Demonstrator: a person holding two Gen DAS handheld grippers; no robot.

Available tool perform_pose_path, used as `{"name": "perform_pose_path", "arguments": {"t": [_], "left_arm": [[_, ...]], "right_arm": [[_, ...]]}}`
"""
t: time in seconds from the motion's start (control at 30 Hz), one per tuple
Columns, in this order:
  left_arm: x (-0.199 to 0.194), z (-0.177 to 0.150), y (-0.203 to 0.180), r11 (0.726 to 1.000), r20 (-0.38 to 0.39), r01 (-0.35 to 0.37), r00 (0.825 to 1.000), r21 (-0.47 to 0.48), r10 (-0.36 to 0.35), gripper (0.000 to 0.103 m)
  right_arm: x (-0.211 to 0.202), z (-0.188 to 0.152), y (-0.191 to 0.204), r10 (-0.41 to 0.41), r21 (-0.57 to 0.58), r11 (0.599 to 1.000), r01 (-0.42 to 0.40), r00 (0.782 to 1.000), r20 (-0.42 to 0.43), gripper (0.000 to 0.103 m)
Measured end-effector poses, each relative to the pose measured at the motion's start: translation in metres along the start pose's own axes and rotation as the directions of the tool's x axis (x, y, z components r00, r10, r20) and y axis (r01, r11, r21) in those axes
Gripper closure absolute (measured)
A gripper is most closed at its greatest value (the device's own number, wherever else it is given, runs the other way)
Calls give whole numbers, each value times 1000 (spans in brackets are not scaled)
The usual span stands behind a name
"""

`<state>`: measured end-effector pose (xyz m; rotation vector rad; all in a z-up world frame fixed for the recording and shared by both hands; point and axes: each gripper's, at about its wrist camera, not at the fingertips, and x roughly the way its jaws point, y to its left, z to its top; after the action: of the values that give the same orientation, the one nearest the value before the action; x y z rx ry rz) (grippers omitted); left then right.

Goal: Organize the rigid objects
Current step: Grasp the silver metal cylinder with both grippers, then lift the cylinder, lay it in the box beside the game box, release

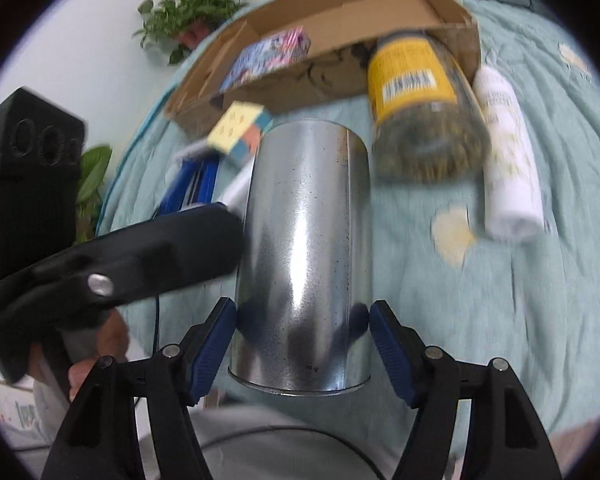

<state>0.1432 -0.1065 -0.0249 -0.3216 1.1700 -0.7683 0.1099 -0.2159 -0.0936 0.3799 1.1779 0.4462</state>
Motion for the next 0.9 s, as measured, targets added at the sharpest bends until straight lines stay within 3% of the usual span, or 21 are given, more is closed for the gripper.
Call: {"name": "perform_pose_path", "arguments": {"t": [0.1,0.2,0.33,0.6,0.8,0.9], "left_arm": [[4,-11,1,1000,-13,-10,1000,-17,10,4],[7,-14,4,999,-22,-18,1000,-42,17,8],[17,-13,6,996,-53,-85,995,-42,83,12],[35,-15,18,985,-88,-163,984,-64,157,14],[32,-14,25,984,-71,-155,986,-83,149,15],[25,-11,24,987,-46,-142,989,-80,139,17]], "right_arm": [[-6,-5,2,62,2,998,-62,998,-8,34],[-3,-8,-4,51,14,999,-51,999,-16,34],[11,-10,-6,72,22,997,-72,997,-28,30],[32,-5,15,21,-48,999,-22,999,-32,20],[42,-1,24,-8,-63,998,7,1000,-17,18],[42,0,37,-73,-111,991,75,997,21,18]]}}
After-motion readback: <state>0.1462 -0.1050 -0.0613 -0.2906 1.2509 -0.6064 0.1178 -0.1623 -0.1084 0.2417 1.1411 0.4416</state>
